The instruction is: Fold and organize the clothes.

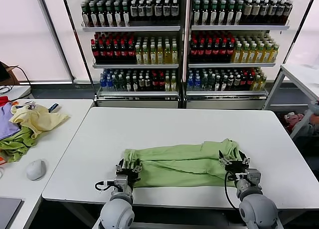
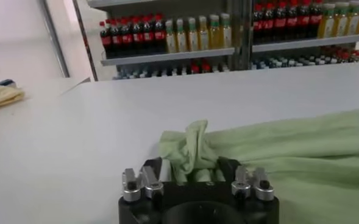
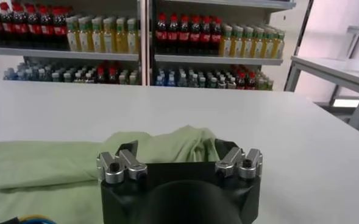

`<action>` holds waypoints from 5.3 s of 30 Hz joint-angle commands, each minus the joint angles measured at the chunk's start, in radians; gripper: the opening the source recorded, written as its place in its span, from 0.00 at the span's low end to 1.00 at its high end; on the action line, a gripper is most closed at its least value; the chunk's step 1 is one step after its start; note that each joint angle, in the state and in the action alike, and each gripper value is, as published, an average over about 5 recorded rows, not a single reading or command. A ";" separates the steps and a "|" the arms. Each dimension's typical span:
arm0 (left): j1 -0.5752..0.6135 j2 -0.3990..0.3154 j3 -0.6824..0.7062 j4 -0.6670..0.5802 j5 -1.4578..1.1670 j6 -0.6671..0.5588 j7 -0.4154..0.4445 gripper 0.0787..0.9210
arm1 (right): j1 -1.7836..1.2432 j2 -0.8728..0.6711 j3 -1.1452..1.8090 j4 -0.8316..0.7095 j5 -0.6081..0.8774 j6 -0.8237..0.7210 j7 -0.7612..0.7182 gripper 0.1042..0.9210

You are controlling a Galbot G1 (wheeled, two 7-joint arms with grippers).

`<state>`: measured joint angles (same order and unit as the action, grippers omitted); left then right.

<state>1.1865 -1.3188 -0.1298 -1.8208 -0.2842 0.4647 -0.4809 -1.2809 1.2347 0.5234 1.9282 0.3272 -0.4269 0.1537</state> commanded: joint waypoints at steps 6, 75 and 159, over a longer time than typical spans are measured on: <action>0.014 0.004 -0.031 0.020 -0.120 -0.014 0.010 0.38 | -0.003 0.001 -0.002 0.019 -0.002 -0.001 0.000 0.88; -0.238 -0.010 0.117 -0.055 -0.604 -0.020 0.276 0.39 | 0.029 -0.016 0.002 0.061 0.023 0.010 -0.014 0.88; -0.181 0.302 -0.461 -0.241 -0.989 0.062 0.117 0.03 | 0.073 0.012 -0.024 0.044 0.029 0.033 -0.017 0.88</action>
<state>1.0205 -1.0189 -0.6593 -1.8919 -1.3646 0.5330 -0.3449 -1.2053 1.2438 0.4986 1.9656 0.3568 -0.3936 0.1361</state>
